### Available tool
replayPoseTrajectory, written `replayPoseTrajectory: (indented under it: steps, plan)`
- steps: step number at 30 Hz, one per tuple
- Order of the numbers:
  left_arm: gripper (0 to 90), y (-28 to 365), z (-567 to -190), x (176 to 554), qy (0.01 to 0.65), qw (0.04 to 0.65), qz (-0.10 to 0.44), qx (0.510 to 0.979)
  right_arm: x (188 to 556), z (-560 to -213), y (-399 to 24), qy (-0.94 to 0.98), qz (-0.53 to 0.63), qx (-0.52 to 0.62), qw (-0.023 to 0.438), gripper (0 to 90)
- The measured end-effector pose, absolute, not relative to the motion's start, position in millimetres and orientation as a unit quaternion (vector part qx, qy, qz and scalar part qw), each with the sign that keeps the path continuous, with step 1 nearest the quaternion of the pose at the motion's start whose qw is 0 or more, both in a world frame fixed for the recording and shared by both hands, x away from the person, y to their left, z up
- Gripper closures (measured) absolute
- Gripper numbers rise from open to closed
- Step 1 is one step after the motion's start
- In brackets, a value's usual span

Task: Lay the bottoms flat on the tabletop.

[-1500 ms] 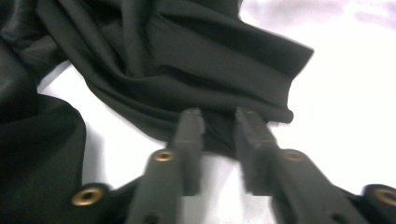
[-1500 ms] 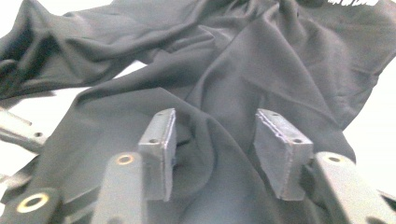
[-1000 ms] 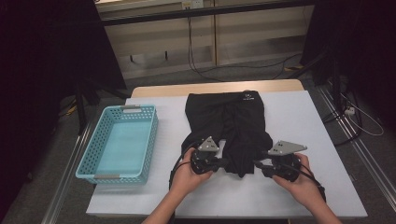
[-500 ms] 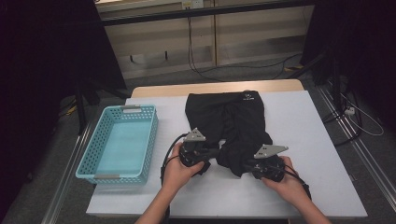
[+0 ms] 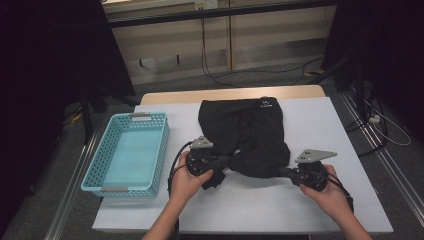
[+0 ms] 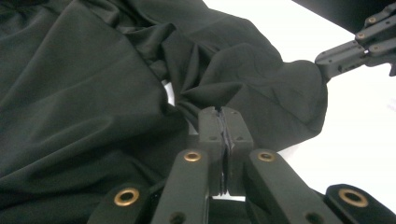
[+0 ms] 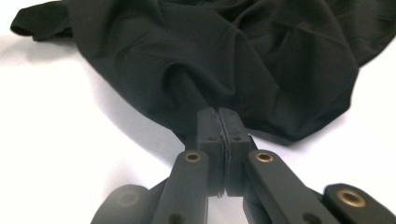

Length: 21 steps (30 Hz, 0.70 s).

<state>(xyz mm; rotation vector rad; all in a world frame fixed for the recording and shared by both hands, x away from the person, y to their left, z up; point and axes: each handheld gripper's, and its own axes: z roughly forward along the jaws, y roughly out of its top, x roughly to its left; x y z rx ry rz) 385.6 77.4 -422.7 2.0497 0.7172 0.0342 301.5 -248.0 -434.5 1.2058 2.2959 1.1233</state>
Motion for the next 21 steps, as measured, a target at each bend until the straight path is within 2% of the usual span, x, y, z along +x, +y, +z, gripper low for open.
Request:
replayPoseTrajectory:
  steps: [4, 7, 11, 17, 21]
  plan:
    - [88.6, 79, -424, 386, 0.297, 0.458, 0.015, 0.837, 302, -436, -247, 0.804, 0.381, 0.428, 0.16, 88.8]
    - [88.7, 79, -426, 386, 0.3, 0.45, 0.019, 0.841, 302, -437, -249, 0.815, 0.324, 0.436, 0.2, 89.9]
    - [88.7, 77, -427, 386, 0.297, 0.452, 0.01, 0.841, 302, -438, -252, 0.81, 0.342, 0.439, 0.186, 88.7]
    - [88.6, 75, -424, 384, 0.295, 0.455, 0.008, 0.84, 298, -435, -230, 0.817, 0.381, 0.403, 0.159, 79.9]
    - [88.5, 76, -425, 385, 0.299, 0.457, 0.006, 0.838, 296, -436, -210, 0.823, 0.399, 0.376, 0.148, 67.3]
